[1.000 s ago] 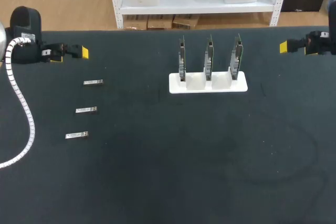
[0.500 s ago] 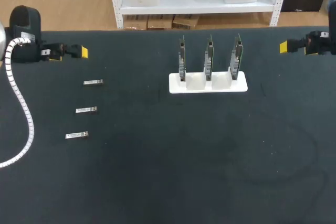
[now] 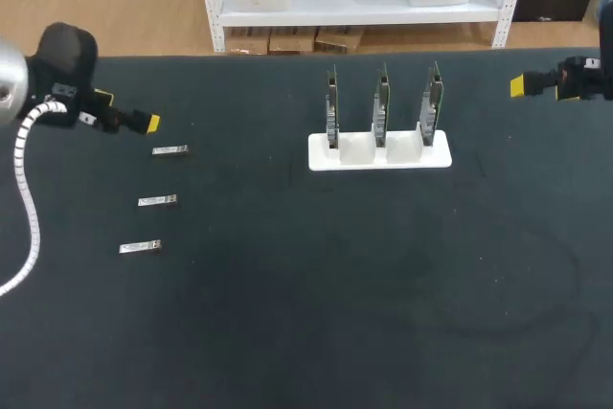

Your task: Pick up the optical module with the left hand, and insert it into the network port with the right hand.

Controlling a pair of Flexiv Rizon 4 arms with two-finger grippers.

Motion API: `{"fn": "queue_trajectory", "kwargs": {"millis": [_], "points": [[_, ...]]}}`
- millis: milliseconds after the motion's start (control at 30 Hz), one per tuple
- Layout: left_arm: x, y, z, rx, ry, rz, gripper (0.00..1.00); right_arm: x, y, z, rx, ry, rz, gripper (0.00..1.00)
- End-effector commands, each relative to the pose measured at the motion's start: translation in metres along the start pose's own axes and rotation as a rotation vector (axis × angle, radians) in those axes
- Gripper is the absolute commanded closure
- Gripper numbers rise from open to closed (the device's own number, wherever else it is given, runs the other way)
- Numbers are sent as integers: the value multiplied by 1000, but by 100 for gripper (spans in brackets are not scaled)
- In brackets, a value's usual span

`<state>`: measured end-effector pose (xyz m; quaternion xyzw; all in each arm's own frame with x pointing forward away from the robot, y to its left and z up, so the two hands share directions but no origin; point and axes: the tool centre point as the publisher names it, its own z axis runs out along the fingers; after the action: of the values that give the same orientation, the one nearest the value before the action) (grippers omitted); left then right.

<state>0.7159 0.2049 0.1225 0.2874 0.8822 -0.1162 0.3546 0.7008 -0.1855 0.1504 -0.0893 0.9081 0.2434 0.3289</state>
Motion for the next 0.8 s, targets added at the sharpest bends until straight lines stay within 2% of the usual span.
{"fn": "queue_trajectory", "kwargs": {"millis": [33,100,200,233,267,333,433,533,800], "points": [[-14,11,18,0,161,76,0,1,1,0,4,-1,1,0],[-16,17,21,-26,128,117,0,1,1,0,4,-1,1,0],[-16,25,27,14,218,183,0,1,1,0,4,-1,1,0],[-14,26,28,22,224,221,0,1,1,0,4,-1,1,0],[-14,27,28,17,225,233,0,1,1,0,4,-1,1,0],[-14,29,29,68,270,244,0,1,1,0,4,-1,1,0],[-8,31,31,95,346,278,0,1,1,0,4,-1,1,0],[-2,30,34,89,395,291,0,1,1,0,4,-1,1,0],[20,21,40,110,415,344,0,1,1,0,4,-1,1,0]]}}
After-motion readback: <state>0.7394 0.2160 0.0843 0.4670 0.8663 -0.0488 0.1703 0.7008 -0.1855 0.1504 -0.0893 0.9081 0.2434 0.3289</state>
